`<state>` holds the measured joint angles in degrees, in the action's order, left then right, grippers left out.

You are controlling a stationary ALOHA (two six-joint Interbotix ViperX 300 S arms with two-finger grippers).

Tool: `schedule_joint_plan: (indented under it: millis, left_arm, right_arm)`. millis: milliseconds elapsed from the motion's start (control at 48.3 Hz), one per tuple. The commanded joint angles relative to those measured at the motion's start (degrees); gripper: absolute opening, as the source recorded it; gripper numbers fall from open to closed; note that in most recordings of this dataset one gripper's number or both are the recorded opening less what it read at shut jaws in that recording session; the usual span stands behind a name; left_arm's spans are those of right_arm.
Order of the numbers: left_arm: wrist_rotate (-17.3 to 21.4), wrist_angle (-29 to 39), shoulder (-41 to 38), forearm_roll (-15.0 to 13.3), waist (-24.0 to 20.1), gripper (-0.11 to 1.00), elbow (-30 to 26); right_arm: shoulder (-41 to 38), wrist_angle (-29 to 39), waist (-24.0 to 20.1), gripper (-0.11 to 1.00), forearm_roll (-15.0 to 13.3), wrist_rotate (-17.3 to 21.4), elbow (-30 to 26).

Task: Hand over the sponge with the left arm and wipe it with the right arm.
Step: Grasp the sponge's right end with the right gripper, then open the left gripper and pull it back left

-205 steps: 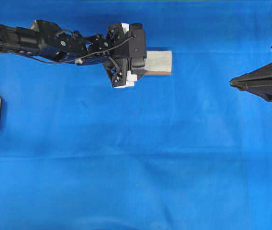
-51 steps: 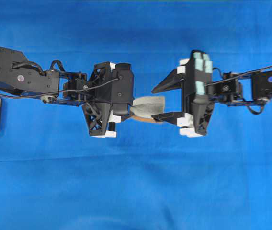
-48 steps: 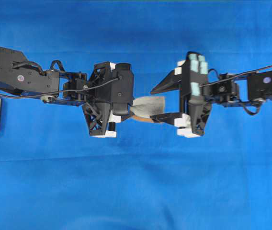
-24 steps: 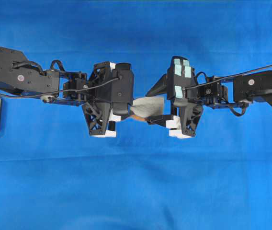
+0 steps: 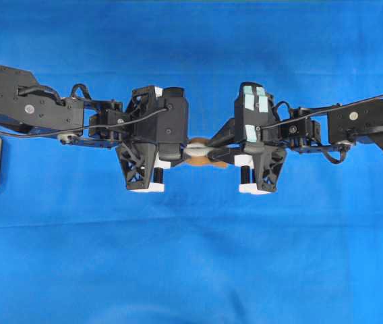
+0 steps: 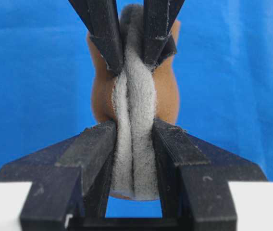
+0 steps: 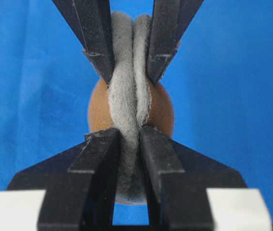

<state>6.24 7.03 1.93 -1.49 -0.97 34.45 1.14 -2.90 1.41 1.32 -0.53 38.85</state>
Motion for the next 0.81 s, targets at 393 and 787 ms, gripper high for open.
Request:
schedule_joint_plan:
  millis: [393, 787]
  left_arm:
    - [-0.44, -5.01, 9.93, 0.0, 0.62, 0.88, 6.06]
    - [-0.88, -13.62, 20.39, 0.0, 0.7, 0.88, 17.31]
  right_arm:
    - [6.33, 0.79, 0.09, 0.21, -0.09, 0.09, 1.93]
    - [10.11, 0.79, 0.09, 0.21, -0.09, 0.26, 5.1]
